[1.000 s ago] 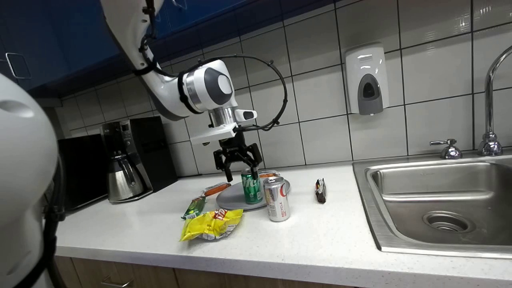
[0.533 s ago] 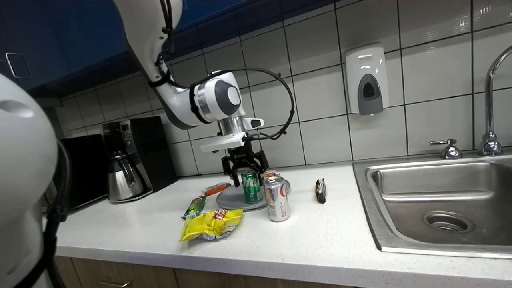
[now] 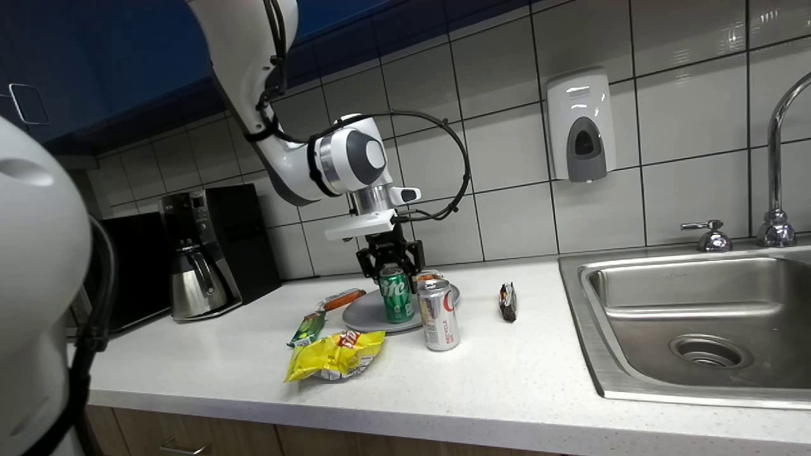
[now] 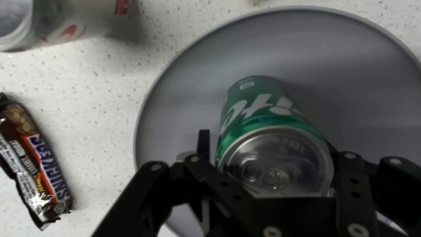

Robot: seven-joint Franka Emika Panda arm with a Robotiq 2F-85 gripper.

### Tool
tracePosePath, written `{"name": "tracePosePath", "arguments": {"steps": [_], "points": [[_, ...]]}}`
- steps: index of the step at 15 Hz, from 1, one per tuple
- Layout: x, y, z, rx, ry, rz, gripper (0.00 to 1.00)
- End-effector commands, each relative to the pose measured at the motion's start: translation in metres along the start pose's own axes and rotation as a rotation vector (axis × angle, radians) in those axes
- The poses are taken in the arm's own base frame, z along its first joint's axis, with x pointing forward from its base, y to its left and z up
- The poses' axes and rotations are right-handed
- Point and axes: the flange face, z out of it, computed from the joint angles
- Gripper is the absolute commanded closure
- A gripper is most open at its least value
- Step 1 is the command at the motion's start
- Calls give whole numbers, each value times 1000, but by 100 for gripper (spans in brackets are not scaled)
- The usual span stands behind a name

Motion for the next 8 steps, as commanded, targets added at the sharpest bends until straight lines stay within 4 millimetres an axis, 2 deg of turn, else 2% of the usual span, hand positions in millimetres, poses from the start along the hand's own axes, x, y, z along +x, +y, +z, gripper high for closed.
{"name": "tracePosePath", "arguments": {"steps": [1, 8], "points": [[8, 1, -1, 13, 9, -17, 59], [13, 7, -4, 0, -9, 4, 60]]}}
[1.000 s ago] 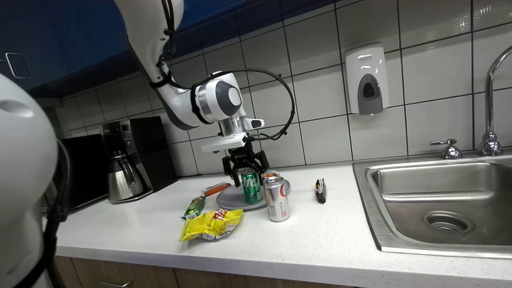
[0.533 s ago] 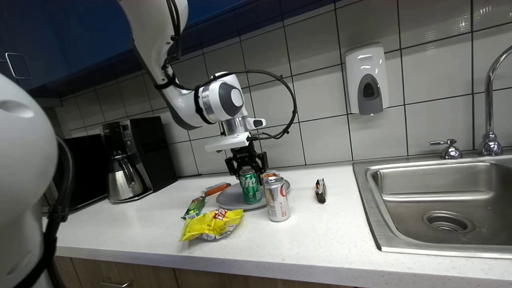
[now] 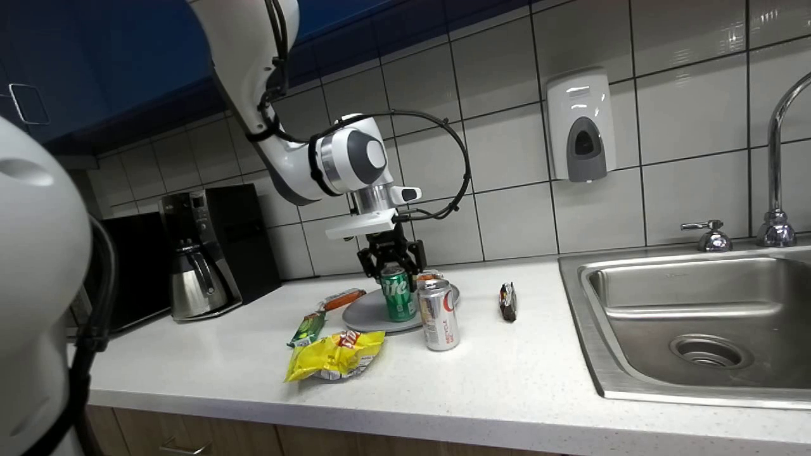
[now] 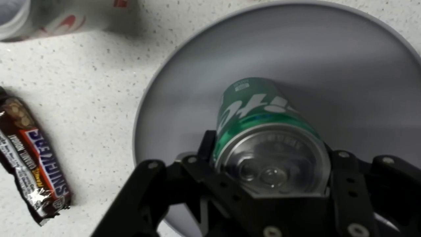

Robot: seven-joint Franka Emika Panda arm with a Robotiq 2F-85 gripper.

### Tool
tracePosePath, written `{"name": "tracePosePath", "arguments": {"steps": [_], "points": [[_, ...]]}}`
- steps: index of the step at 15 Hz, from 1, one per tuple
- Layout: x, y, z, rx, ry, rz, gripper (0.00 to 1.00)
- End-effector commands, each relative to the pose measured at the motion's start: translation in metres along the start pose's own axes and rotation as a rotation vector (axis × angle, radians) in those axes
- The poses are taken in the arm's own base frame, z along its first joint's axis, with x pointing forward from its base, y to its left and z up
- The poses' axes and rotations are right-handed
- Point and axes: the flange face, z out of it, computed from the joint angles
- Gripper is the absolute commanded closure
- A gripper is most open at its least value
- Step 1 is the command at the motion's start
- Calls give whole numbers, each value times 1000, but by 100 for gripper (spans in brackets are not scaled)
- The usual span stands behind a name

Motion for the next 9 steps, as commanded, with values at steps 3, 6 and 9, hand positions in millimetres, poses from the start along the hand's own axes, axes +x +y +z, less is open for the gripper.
{"name": "tracePosePath", "arguments": {"steps": [3, 6, 9], "points": [[18, 17, -13, -18, -13, 31, 60], [30, 35, -20, -33, -3, 66, 60], [45, 58, -26, -45, 15, 110, 60]]}}
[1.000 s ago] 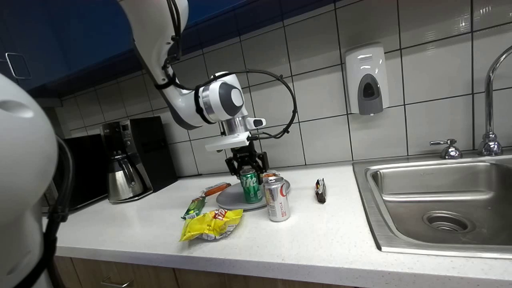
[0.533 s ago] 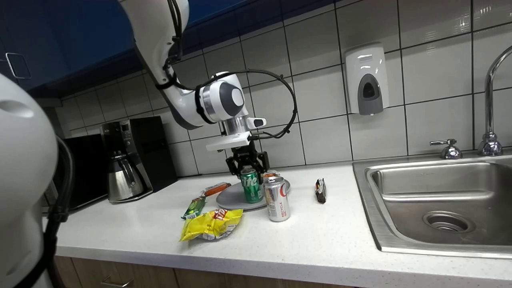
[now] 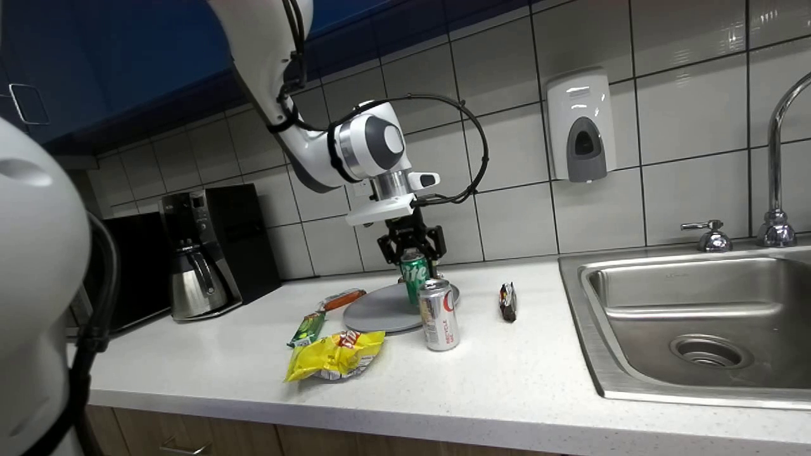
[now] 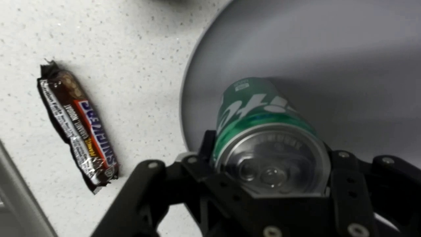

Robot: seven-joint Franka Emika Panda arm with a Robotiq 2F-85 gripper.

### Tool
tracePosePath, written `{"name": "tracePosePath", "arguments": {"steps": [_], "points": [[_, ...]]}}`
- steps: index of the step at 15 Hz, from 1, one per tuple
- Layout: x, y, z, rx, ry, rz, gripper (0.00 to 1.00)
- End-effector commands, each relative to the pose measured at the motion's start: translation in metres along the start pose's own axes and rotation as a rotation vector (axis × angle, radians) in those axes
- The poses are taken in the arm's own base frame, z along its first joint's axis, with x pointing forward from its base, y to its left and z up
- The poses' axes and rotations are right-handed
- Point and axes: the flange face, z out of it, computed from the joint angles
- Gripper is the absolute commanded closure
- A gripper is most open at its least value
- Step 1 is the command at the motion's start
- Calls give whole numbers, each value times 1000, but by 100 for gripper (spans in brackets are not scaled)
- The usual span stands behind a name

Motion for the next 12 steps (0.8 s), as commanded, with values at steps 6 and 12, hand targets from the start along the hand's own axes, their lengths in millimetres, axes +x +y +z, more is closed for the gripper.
{"name": "tracePosePath", "arguments": {"steps": [6, 12], "points": [[55, 58, -17, -45, 31, 114, 60], [86, 72, -25, -59, 56, 138, 60]]}}
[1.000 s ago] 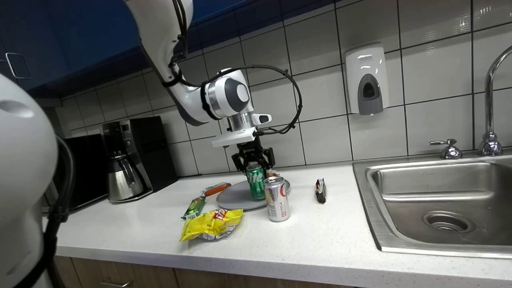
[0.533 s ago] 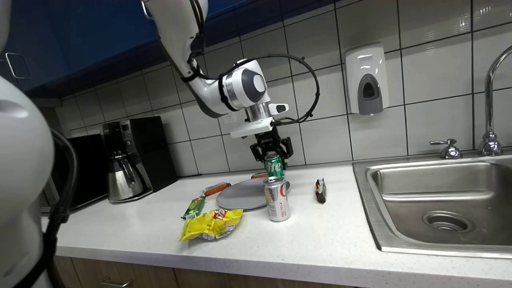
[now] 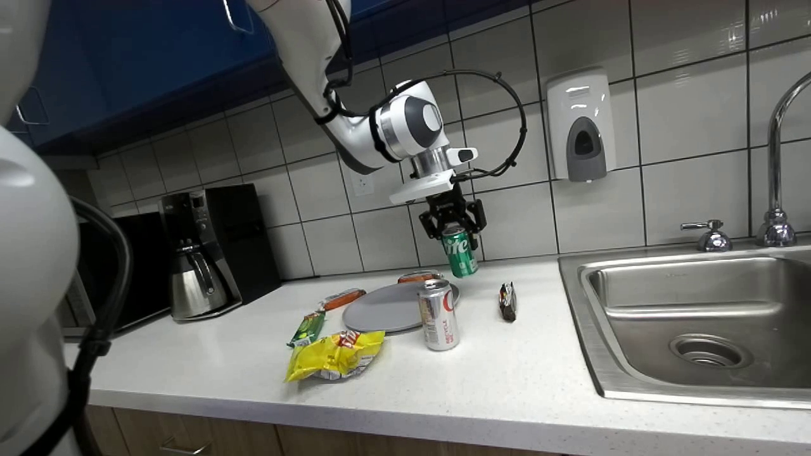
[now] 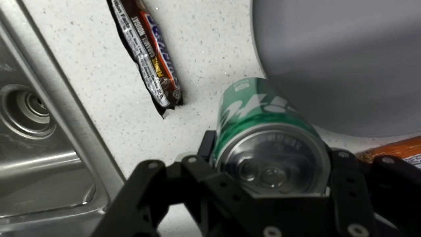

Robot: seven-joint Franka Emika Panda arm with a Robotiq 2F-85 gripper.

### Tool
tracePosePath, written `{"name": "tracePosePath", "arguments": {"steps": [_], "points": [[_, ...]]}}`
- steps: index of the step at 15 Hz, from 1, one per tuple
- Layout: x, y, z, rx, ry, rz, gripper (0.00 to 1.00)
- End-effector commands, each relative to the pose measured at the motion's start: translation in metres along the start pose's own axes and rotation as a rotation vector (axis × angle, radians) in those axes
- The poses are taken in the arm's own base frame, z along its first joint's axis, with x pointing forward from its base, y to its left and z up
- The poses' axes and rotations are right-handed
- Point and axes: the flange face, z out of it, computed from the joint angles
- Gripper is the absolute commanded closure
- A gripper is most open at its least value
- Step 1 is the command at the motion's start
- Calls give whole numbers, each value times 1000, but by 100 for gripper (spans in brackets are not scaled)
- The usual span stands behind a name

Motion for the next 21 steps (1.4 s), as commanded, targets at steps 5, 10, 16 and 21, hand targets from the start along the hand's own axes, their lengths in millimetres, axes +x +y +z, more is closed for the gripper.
{"name": "tracePosePath", "arguments": {"steps": [5, 10, 16, 21], "points": [[40, 11, 13, -21, -17, 52, 60], [52, 20, 31, -27, -33, 77, 60], [54, 23, 44, -14, -58, 91, 60], [55, 23, 51, 1, -72, 107, 60]]}}
